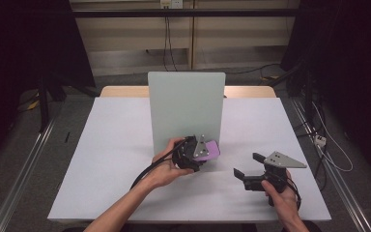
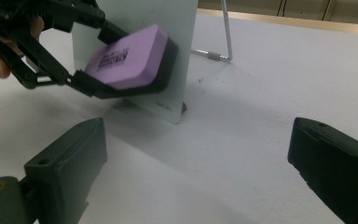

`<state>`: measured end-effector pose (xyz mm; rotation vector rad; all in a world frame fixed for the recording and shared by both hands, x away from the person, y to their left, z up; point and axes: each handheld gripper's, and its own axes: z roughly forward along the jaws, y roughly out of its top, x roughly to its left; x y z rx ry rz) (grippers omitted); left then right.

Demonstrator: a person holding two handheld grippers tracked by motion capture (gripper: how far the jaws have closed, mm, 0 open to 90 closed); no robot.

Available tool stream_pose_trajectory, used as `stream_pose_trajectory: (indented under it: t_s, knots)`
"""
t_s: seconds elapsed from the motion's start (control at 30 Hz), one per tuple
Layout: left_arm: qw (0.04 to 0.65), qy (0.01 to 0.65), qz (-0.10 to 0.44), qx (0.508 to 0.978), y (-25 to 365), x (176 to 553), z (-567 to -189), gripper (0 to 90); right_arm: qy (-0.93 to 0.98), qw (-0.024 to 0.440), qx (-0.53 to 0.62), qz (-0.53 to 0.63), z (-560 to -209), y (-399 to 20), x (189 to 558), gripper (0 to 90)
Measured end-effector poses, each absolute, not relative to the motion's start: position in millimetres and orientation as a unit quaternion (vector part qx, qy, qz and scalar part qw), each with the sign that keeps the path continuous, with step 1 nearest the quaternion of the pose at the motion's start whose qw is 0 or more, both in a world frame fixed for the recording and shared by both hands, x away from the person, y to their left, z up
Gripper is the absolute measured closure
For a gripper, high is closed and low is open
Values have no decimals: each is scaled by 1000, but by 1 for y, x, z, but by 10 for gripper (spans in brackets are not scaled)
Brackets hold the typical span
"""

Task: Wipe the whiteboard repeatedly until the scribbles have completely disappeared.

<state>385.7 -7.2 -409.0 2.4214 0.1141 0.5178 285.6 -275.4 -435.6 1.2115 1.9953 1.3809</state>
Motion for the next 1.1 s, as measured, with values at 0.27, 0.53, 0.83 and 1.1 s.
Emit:
stream_pose_trajectory:
  t_s: [0.27, 0.53, 0.83, 1.1]
  knots:
    - [395, 96, 220, 886, 17, 403, -369, 411, 720, 213, 435, 498, -435, -275, 285, 46]
    - [398, 102, 229, 883, 17, 403, -368, 412, 718, 215, 435, 498, -435, -276, 285, 45]
    - [337, 65, 194, 919, 6, 390, -403, 412, 719, 215, 434, 498, -435, -276, 284, 45]
    - [332, 83, 202, 918, 33, 393, -397, 411, 720, 215, 433, 498, -435, -276, 284, 45]
